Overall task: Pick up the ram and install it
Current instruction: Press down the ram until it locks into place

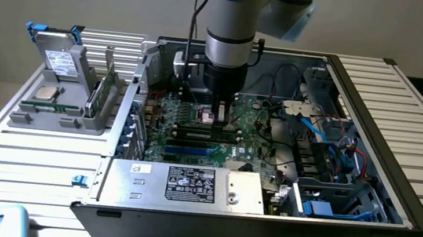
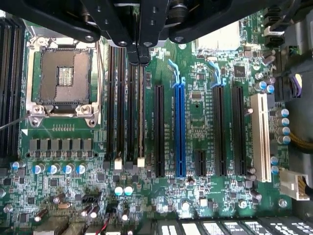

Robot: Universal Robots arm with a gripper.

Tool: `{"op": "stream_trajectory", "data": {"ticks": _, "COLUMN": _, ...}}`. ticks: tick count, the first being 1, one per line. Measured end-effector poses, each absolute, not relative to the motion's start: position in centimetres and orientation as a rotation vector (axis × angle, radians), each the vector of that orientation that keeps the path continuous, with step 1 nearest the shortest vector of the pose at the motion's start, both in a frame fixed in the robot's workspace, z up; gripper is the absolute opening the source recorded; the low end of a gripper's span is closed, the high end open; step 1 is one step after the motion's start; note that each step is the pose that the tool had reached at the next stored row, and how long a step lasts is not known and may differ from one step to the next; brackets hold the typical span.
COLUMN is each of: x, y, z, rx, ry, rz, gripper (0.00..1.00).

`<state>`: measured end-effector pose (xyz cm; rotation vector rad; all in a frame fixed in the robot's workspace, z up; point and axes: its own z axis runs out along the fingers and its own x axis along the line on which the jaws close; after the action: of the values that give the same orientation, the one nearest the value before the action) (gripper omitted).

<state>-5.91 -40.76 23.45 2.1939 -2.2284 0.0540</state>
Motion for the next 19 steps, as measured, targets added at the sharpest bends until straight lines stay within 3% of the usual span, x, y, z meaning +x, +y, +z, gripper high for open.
{"op": "stream_trajectory", "data": {"ticks": 19, "x": -8.2, "y": -40.8, "z": 23.6, "rx": 2.194, "ry": -2.228, "rz": 0.054, "gripper": 0.11}}
